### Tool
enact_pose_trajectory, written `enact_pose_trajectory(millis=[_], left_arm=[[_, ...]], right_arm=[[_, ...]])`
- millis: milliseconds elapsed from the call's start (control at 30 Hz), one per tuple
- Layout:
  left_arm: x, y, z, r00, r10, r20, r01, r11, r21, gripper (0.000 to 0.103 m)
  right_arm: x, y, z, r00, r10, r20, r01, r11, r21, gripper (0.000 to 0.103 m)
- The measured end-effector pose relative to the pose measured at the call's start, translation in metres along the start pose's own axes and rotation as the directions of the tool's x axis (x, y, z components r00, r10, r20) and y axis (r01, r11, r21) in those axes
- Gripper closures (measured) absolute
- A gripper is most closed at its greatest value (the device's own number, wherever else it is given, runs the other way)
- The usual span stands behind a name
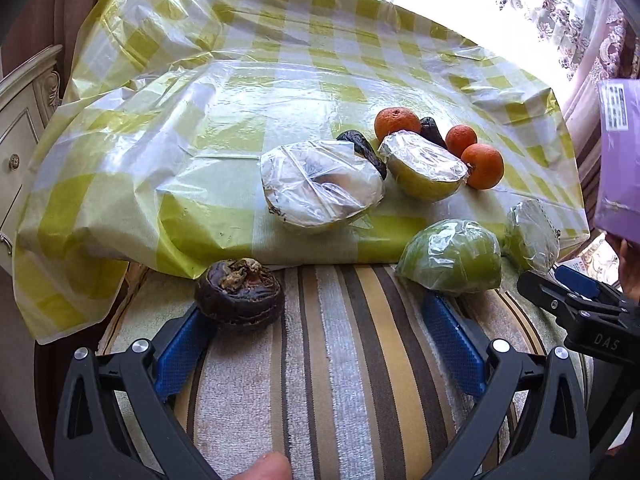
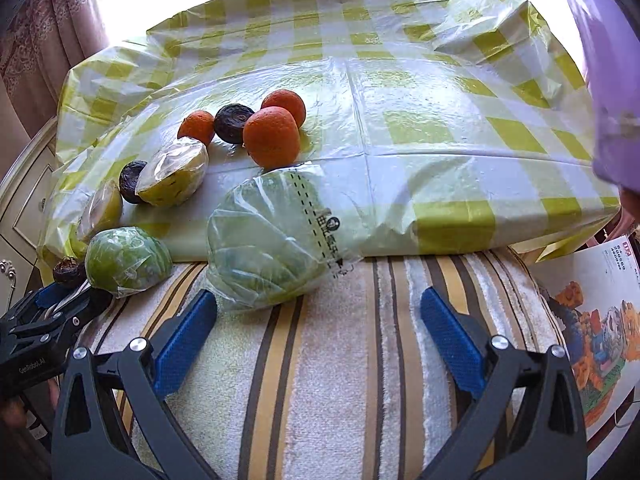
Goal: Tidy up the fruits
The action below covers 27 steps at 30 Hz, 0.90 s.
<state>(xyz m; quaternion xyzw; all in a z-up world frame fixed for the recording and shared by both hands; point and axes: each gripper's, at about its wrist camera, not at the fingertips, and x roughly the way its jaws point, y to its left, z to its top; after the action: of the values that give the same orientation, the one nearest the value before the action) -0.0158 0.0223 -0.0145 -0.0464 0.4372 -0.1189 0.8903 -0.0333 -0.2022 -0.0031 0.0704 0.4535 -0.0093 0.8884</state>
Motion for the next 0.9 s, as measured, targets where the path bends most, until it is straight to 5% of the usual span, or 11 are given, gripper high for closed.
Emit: enact_pose_trajectory(millis=[167,467,900], left_arm=[[-0.004,-0.023,0.007,0.999,-0.043,0.001,0.042,0.990,0.134,0.004],[-0.007,0.000,0.001,0.984,-0.177,-0.005,0.177,0.984,0.025,0.004],[-0.014,-0.003,-0.002,0.999,-0.039,-0.018,0.039,0.999,0.017,0.004]], right_arm=[[0.003,-0.003,0.006,1.000,0.014,-0.007,-0.014,1.000,0.006,0.001],[0.001,0.000,0.001,1.000,0.007,0.007,-0.007,1.000,-0.006,0.001],[0.001,0.000,0.001,1.000,0.010,0.007,-0.010,1.000,-0.004,0.001]])
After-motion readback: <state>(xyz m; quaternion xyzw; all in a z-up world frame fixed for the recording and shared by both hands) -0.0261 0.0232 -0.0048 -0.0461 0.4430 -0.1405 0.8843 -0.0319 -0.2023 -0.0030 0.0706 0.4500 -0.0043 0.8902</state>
